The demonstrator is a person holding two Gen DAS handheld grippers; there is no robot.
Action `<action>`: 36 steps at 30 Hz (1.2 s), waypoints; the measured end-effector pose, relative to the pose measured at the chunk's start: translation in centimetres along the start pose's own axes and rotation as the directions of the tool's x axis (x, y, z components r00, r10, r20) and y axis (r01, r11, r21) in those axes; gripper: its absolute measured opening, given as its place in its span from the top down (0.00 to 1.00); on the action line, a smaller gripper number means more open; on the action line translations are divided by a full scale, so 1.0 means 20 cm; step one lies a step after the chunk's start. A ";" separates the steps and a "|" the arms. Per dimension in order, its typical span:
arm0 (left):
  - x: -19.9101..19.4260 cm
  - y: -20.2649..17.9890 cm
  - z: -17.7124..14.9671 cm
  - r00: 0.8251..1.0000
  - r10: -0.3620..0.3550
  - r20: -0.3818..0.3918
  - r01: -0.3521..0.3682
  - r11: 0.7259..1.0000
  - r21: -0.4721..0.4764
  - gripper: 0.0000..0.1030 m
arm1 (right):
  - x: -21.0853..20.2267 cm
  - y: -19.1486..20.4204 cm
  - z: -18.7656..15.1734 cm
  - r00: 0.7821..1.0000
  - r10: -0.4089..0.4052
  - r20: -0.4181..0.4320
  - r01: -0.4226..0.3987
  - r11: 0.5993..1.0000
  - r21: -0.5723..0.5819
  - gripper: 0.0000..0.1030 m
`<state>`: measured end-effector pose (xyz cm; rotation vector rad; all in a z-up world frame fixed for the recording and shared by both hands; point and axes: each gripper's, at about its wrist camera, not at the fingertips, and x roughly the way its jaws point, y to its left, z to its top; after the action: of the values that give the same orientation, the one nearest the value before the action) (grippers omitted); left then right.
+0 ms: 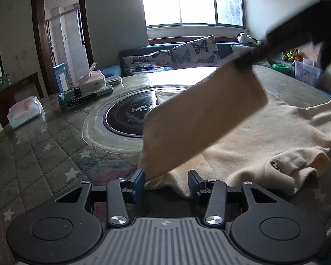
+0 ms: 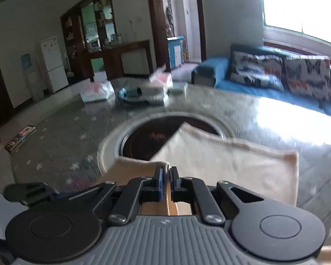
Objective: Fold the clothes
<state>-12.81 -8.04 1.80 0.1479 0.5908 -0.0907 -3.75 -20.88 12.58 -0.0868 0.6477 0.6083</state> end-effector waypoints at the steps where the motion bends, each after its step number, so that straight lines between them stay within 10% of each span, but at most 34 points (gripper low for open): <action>1: 0.00 0.00 0.00 1.000 0.005 -0.001 -0.005 1.000 0.002 0.54 | -0.03 0.02 0.04 1.000 0.002 0.016 -0.002 1.000 -0.022 0.95; 14: 0.01 0.00 0.00 1.000 0.012 -0.001 -0.012 1.000 0.005 0.69 | -0.30 0.06 0.18 0.989 -0.104 0.108 0.119 0.983 -0.140 0.95; 36: -0.08 0.08 0.02 0.995 -0.097 -0.033 0.099 0.993 0.064 0.71 | -0.07 -0.30 -0.36 0.947 -0.277 -0.161 0.294 0.951 0.091 0.95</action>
<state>-13.77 -6.48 3.28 0.1843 0.6255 -0.2040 -5.21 -28.43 7.02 -0.1179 0.7943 0.2846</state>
